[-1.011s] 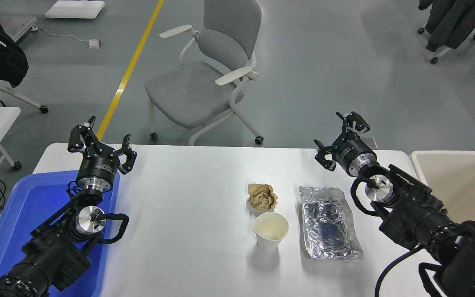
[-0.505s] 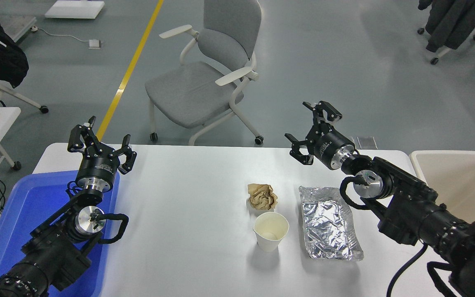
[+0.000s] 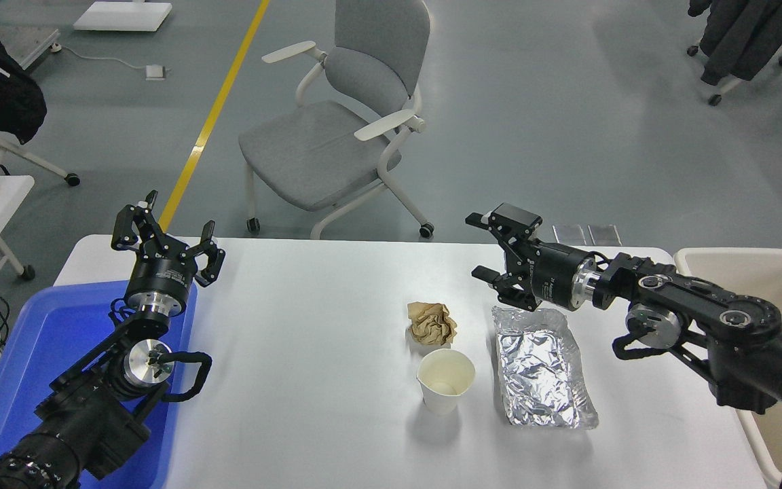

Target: Dispose of the paper cup in the dustbin

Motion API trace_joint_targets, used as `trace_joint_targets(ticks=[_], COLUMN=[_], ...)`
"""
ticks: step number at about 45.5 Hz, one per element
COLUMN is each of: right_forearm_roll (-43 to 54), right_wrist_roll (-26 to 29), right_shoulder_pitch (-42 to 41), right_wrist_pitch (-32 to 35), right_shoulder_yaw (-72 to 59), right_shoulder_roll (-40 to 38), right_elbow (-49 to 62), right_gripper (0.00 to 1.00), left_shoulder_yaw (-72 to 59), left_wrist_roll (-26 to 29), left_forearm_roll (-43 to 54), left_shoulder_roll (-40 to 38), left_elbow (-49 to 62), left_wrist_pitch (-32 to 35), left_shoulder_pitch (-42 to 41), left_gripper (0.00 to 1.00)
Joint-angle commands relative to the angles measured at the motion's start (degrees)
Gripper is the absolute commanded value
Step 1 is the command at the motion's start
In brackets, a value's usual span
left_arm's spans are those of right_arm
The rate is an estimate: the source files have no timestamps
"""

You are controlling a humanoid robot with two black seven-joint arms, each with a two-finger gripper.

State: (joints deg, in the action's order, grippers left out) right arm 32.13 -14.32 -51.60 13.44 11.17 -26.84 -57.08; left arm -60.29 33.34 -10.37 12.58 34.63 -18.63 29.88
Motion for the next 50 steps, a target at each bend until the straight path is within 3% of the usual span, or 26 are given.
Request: trace_joint_targets(ticks=[1,9,28,40,50], right_forearm_roll=[13.2,22.4,27.2,36.6,40.5], right_wrist_roll=[-2.1,-2.4,-7.6,-11.8,-12.8], right_shoulder_pitch=[-0.3,0.1,2.9,7.6,8.2], right_wrist_pitch=[-4.2,-12.8,-22.2,-27.6,-30.9], right_shoulder_yaw=[-2.7,-8.7,-9.9,-10.7,-11.0], right_shoulder_roll=[-4.4,-4.5,-3.8,-2.6,1.2], right_elbow=[-5.5,-9.5,-16.3,-15.1,-7.7], right_gripper=[0.98,0.98,0.98,0.98,0.98], left_shoulder_yaw=[0.0,0.0,0.0,0.0,0.0], left_wrist_roll=[0.0,0.0,0.0,0.0,0.0], left_forearm_roll=[0.0,0.0,0.0,0.0,0.0], left_shoulder_roll=[0.1,0.0,0.0,0.0,0.1], left_elbow=[0.0,0.0,0.0,0.0,0.0], left_wrist_pitch=[0.0,0.0,0.0,0.0,0.0], left_shoulder_pitch=[0.0,0.0,0.0,0.0,0.0], left_gripper=[1.00,1.00,1.00,1.00,1.00])
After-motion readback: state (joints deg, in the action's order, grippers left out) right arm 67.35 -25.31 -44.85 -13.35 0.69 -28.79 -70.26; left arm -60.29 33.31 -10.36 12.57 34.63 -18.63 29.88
